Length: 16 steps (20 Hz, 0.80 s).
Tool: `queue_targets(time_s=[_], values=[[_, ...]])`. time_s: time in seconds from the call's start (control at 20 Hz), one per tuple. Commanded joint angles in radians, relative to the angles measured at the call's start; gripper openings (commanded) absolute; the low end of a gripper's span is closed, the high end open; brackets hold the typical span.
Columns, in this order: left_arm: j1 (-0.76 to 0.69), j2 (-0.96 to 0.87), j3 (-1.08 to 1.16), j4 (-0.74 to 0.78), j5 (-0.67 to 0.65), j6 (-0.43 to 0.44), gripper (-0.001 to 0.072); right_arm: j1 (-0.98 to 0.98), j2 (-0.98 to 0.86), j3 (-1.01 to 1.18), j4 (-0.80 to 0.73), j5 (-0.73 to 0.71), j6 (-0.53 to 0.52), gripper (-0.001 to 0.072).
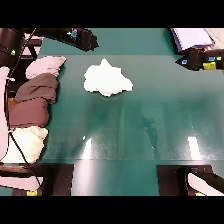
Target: Fold the shirts.
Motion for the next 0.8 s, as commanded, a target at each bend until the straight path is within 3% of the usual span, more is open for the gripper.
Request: queue_targets(time_s=[0.0,0.6,0.75], values=[[0.000,0.000,-0.003,0.000,0.000,0.000,0.0025,0.001,-0.001,-0.002,0.001,0.000,0.000,0.0014],[-0.001,0.000,-0.003,-0.001,0.003,-0.003,0.0025,0.001,-0.005,-0.001,0.001,-0.011,0.000,0.0014],[0.000,-0.002,-0.003,0.007,0.069,-0.007,0.0028,0.002,-0.005,-0.001,0.001,-0.065,0.000,0.0014]])
